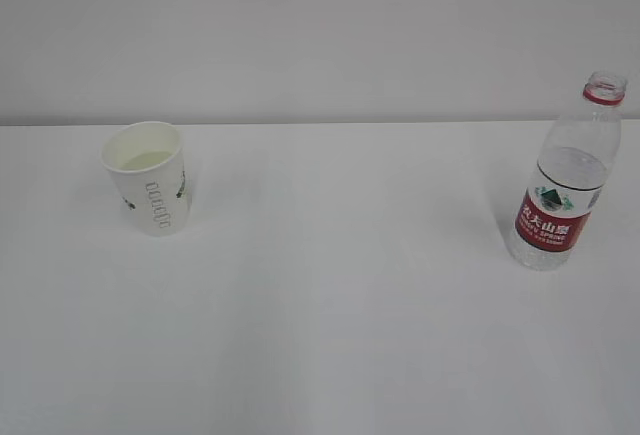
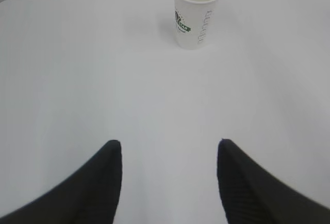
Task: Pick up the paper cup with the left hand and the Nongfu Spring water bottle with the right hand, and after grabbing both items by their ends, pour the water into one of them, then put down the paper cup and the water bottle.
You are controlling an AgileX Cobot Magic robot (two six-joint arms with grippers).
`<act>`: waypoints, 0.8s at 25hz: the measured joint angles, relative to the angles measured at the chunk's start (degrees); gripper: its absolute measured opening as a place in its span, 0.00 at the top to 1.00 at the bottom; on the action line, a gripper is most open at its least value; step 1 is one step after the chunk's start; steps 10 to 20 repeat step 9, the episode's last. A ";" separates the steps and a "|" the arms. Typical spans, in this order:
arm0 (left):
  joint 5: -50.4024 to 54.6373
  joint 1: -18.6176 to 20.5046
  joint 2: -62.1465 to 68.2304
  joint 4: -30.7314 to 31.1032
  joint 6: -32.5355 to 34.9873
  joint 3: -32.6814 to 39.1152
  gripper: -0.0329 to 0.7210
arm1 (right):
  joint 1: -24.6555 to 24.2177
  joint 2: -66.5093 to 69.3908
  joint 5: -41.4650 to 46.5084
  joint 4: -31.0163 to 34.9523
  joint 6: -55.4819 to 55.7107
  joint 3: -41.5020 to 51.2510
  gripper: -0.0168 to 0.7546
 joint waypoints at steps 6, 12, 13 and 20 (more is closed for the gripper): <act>0.00 0.00 0.00 0.09 0.00 0.00 0.39 | 0.00 0.00 -0.09 0.00 0.00 0.00 0.21; 0.00 0.00 0.00 0.09 0.00 0.00 0.39 | 0.00 0.00 -0.09 0.00 0.00 0.00 0.21; 0.00 0.00 0.00 0.09 0.00 0.00 0.39 | 0.00 0.00 -0.09 0.00 0.00 0.00 0.21; 0.00 0.00 0.00 0.09 0.00 0.00 0.39 | 0.00 0.00 -0.09 0.00 0.00 0.00 0.21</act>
